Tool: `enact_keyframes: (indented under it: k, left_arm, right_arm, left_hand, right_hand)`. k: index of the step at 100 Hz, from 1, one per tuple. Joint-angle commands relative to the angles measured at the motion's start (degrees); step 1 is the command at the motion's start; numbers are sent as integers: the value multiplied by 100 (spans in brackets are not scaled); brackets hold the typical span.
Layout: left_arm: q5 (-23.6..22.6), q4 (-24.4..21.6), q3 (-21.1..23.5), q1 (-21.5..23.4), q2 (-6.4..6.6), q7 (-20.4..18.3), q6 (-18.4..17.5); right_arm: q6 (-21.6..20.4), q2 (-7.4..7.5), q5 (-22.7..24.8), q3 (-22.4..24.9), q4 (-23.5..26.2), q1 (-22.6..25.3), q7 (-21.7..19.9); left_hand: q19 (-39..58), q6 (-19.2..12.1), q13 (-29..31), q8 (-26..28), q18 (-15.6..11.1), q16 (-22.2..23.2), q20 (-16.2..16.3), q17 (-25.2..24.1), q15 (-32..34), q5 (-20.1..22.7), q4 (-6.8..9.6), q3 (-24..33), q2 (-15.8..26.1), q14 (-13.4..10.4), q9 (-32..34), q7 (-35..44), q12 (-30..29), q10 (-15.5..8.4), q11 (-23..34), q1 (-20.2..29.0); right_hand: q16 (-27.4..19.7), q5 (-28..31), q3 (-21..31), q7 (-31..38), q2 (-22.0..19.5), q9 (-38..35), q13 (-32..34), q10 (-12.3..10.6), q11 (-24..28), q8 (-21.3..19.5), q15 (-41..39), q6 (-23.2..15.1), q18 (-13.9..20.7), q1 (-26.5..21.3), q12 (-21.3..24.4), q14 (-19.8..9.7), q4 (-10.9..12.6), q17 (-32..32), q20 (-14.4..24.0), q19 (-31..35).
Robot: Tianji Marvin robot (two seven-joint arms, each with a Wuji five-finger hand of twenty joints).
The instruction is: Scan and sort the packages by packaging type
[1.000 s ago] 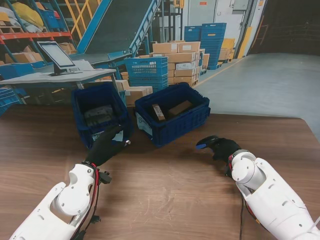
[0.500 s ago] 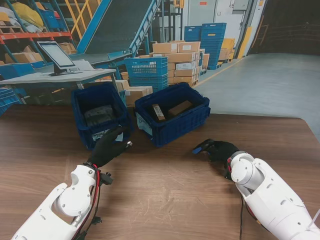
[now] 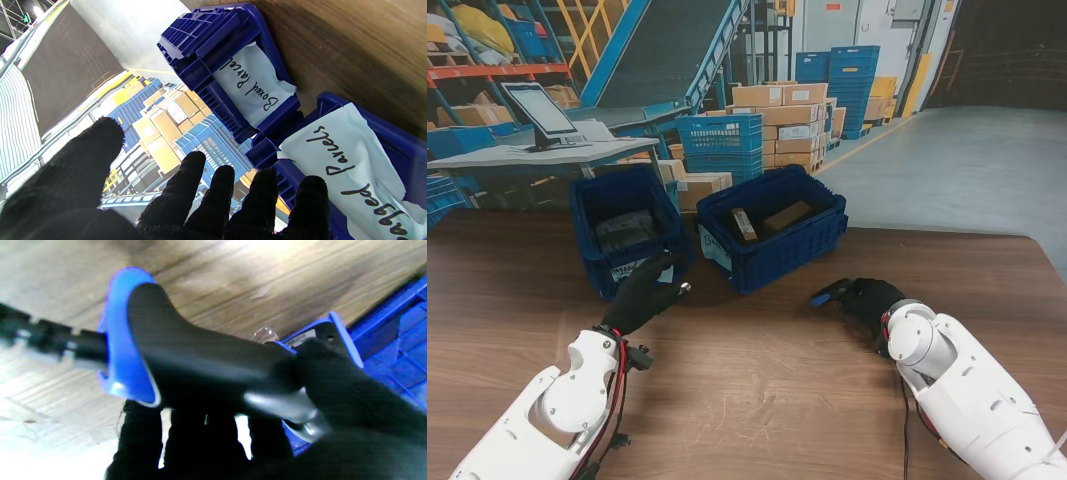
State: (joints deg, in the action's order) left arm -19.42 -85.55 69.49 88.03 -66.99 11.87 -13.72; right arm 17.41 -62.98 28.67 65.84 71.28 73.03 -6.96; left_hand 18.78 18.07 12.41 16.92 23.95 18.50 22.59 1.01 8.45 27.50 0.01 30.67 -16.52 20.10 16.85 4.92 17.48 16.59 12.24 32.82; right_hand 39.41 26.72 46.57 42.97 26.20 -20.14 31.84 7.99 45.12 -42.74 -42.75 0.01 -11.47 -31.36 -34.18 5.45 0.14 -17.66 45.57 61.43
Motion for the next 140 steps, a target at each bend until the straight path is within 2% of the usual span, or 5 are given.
enact_keyframes:
  k: [1,21,80,105,140]
  left_arm:
    - [18,-16,-11,22,-27,-97,-22]
    - [126,51,-46,-17,-39,-124,-12]
    - [208,100,-91,-46,-56,-119,7]
    - [354,67,-80,19,-64,-150,-27]
    - [402,-32,-54,135,-71,-126,13]
  right_arm:
    - [79,-70,-61,24,51,148,22]
    - [160,-106,-25,163,376,401,239]
    - [610,-278,-34,596,1582,1191,1013]
    - [619,-371,-66,696,2201,1614,1438]
    - [-33,-409,82,558,2626,2034,1865]
  left_hand:
    - [-181,-202,-104,119,-182,-89,27,-47,-233,106,120,-147,199,-30,-113,72,-3,-21,-144,169]
    - [-237,-198,-141,176,-198,-94,31,-76,-248,128,138,-127,193,-32,-149,131,-6,-1,-163,203]
    - [-345,-239,-132,225,-203,-96,68,-35,-250,166,142,-157,202,-48,-100,147,9,-28,-155,210]
    - [-376,-302,-90,247,-212,-94,77,-38,-241,273,134,-186,223,-68,34,202,27,-62,-108,209]
    - [-468,-447,-100,267,-222,-124,43,-30,-283,334,129,-279,275,-61,12,284,-31,-80,-197,251]
  right_hand:
    - [-642,-250,-212,-304,-379,215,-265,203,-182,-105,945,51,-79,241,195,448,319,148,-122,-274]
    - [-1316,-495,-794,-889,-703,382,-509,284,-597,7,1831,270,-285,473,658,604,341,540,-624,-1061]
    - [-1571,-900,-1449,-1918,-1040,544,-620,330,-887,243,2170,645,-289,680,925,629,366,670,-916,-1396]
    - [-1958,-816,-1597,-2256,-1139,324,-694,197,-1534,388,2675,319,-162,889,1388,518,296,755,-1408,-1995]
    - [-2212,-833,-1507,-2364,-1231,-2,-799,-40,-2204,752,3123,-202,-115,1599,1790,345,64,981,-2014,-2561]
